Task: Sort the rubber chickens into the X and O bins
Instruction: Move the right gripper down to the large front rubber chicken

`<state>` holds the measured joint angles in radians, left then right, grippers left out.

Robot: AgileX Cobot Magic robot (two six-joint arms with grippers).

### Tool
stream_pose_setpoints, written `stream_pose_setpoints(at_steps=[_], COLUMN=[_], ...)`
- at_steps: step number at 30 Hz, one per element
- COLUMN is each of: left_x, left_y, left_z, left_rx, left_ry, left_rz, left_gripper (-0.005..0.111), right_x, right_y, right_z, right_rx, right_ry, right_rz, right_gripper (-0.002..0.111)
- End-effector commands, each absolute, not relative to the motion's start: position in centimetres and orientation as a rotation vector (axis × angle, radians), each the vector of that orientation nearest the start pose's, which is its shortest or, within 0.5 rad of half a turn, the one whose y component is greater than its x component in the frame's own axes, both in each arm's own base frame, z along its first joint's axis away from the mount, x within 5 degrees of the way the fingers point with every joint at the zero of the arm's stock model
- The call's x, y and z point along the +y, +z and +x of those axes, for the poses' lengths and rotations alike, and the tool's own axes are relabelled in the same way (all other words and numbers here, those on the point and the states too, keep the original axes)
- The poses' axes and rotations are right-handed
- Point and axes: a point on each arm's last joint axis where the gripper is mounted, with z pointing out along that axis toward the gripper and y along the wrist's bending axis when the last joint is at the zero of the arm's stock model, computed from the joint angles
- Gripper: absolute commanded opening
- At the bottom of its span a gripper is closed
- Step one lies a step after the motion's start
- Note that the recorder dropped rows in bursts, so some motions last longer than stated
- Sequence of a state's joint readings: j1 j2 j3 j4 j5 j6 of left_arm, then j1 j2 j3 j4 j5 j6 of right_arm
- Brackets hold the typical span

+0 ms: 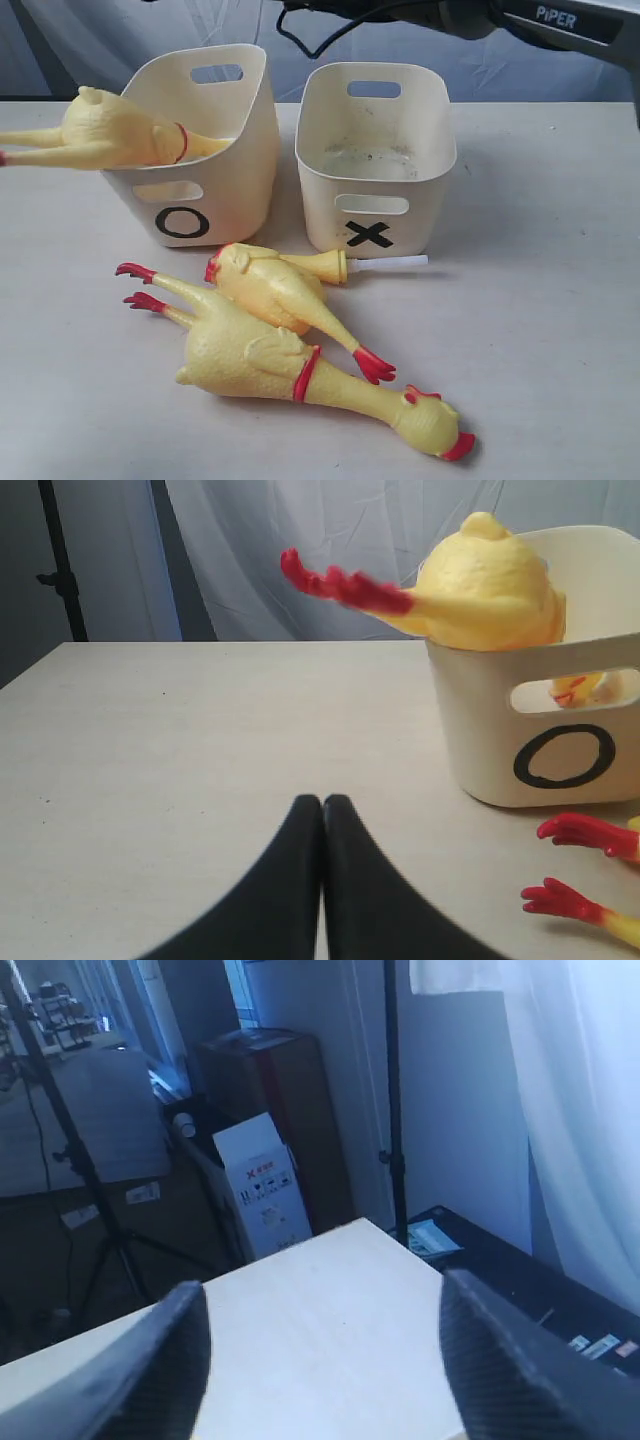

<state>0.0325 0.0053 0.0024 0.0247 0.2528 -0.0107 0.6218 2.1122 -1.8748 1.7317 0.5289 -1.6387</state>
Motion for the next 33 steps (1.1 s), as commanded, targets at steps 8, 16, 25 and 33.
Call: stream_pose_setpoints(at_steps=[8, 16, 25, 33], left_x=[0.2, 0.2, 0.2, 0.2], left_y=[19.2, 19.2, 19.2, 19.2], left_z=[5.5, 5.5, 5.5, 5.5], left_rx=[1.721, 1.721, 1.721, 1.721], left_ry=[0.032, 0.034, 0.034, 0.034], left_rz=[-0.022, -0.021, -0.021, -0.021], left_gripper=[0.0, 0.0, 0.0, 0.0], right_x=[29.9, 25.0, 25.9, 28.3], right_y=[36.6, 30.8, 23.7, 22.0], right_z=[33.9, 31.6, 27.3, 24.6], right_rx=[1.707, 2.462, 2.602, 2.39], right_ry=[0.756, 0.378, 0.622, 0.385], right_rz=[-1.259, -1.389, -1.625, -1.916], right_gripper=[0.055, 0.055, 0.055, 0.055])
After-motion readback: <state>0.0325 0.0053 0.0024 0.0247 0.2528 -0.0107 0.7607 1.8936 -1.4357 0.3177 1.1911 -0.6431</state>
